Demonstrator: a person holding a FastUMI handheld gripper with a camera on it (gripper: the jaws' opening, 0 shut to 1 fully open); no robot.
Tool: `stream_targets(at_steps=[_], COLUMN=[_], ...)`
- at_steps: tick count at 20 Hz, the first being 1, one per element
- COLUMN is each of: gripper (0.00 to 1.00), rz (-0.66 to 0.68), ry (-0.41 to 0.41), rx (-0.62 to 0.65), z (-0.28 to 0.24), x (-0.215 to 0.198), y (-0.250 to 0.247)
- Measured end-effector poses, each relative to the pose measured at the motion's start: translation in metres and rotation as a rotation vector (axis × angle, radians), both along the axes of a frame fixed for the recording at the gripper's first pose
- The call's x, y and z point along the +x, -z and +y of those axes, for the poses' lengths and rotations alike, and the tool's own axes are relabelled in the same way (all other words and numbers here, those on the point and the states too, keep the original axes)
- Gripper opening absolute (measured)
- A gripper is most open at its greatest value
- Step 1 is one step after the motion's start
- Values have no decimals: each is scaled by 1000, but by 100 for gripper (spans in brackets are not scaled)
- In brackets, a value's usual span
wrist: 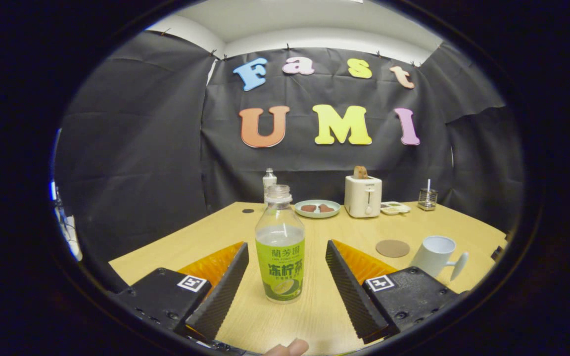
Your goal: Take the bottle from table, then pour the juice into the cup, finally place the bottle on the coaster
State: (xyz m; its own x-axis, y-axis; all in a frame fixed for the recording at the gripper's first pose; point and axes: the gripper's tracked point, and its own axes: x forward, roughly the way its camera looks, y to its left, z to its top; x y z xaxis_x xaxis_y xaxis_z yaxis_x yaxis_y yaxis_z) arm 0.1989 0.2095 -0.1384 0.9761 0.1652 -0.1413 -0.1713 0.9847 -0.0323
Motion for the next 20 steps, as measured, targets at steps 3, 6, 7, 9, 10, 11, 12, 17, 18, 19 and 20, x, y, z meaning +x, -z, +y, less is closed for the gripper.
stream_targets(at_steps=[3,6,7,9,10,11,12,17,18,19,20], gripper=[100,100,100,100,97,92,87,81,81,81,81], rz=[4,13,8,-5,-22,-25,-39,-35,-33,-32,-34], ry=[16,65,81,133,187,223,222,236,225,220,223], rx=[-39,-74,-83,-78,-75,-71,-49,-105,-82,-65,-56], z=[12,17,18,14,6,-2,2,5,7,6,5], x=[24,44,49,54,56,49,62,45,43,43,39], y=[14,21,20,21,18,16,23,13,10,9,5])
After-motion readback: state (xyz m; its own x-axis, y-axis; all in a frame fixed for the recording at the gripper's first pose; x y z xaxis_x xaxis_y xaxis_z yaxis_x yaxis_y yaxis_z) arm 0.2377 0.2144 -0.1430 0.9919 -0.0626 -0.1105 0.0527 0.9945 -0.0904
